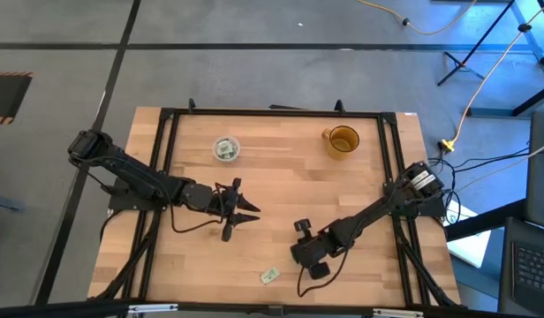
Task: Pick and place Stevia / Truvia into bins
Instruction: Put the truvia packet into the transparent container
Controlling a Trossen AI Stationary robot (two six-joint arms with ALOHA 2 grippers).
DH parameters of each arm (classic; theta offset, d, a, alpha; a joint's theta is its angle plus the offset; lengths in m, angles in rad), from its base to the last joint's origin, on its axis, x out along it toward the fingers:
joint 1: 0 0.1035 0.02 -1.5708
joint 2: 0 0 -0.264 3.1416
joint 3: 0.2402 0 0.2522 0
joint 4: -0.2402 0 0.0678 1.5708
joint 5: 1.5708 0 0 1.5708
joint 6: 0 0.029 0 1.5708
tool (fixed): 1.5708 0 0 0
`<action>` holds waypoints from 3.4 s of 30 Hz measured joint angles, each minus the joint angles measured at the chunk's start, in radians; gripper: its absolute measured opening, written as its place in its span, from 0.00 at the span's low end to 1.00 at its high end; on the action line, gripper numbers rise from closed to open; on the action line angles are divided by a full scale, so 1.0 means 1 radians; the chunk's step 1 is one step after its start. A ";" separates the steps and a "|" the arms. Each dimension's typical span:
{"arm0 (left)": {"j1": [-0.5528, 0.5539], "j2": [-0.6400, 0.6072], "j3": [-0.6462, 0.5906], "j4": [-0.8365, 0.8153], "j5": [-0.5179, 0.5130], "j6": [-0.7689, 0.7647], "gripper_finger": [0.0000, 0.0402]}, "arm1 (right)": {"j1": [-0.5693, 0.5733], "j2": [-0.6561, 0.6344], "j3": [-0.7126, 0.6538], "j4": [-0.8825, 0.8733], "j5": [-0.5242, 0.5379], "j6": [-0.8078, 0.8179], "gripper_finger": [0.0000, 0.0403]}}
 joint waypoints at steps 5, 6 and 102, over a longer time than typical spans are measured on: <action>0.004 0.000 0.000 0.001 -0.056 -0.102 0.25 | 0.000 -0.023 0.060 -0.120 0.089 -0.017 0.04; 0.007 0.000 0.000 -0.001 -0.070 -0.126 0.25 | 0.000 -0.035 0.085 -0.159 0.146 -0.020 0.04; 1.011 -0.011 0.060 -0.752 0.323 -0.166 0.17 | -0.188 -0.539 -0.141 -0.477 0.700 0.346 0.29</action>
